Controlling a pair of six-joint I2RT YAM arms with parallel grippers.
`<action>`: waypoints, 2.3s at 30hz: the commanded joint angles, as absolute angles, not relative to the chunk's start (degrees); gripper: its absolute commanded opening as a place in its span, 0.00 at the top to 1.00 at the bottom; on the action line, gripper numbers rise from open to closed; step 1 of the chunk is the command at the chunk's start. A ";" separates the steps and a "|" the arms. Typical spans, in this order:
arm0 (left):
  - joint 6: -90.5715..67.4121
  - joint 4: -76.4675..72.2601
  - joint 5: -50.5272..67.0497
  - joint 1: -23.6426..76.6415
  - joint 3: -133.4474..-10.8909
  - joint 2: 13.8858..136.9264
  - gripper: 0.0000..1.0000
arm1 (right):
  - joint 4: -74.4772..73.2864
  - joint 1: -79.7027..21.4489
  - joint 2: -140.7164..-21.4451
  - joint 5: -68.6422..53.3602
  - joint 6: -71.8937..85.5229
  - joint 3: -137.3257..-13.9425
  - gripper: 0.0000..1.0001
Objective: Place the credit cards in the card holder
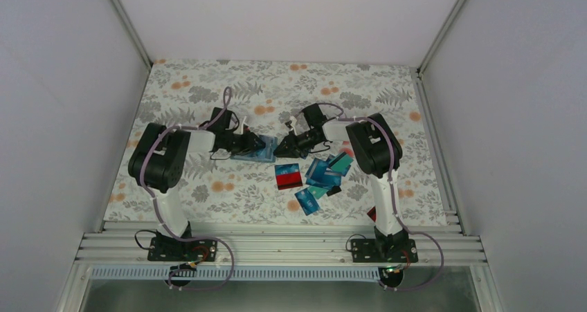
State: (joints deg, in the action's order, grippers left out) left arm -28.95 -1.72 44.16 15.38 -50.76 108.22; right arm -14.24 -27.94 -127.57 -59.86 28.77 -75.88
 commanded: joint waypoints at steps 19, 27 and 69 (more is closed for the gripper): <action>-24.56 16.23 32.73 17.78 -53.44 102.48 0.29 | -24.21 -28.99 -119.12 -46.88 23.05 -75.23 0.67; -24.62 19.41 27.78 18.78 -53.53 97.41 0.19 | -29.59 -33.11 -114.84 -32.16 26.42 -78.44 0.56; -32.08 23.62 0.59 14.10 -35.07 67.46 0.02 | -67.86 -54.14 -139.96 21.46 42.92 -123.98 0.45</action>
State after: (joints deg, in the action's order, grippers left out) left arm -32.34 24.12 1.50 14.35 -35.33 68.31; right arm -62.98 -53.76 -139.20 14.96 41.80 -121.32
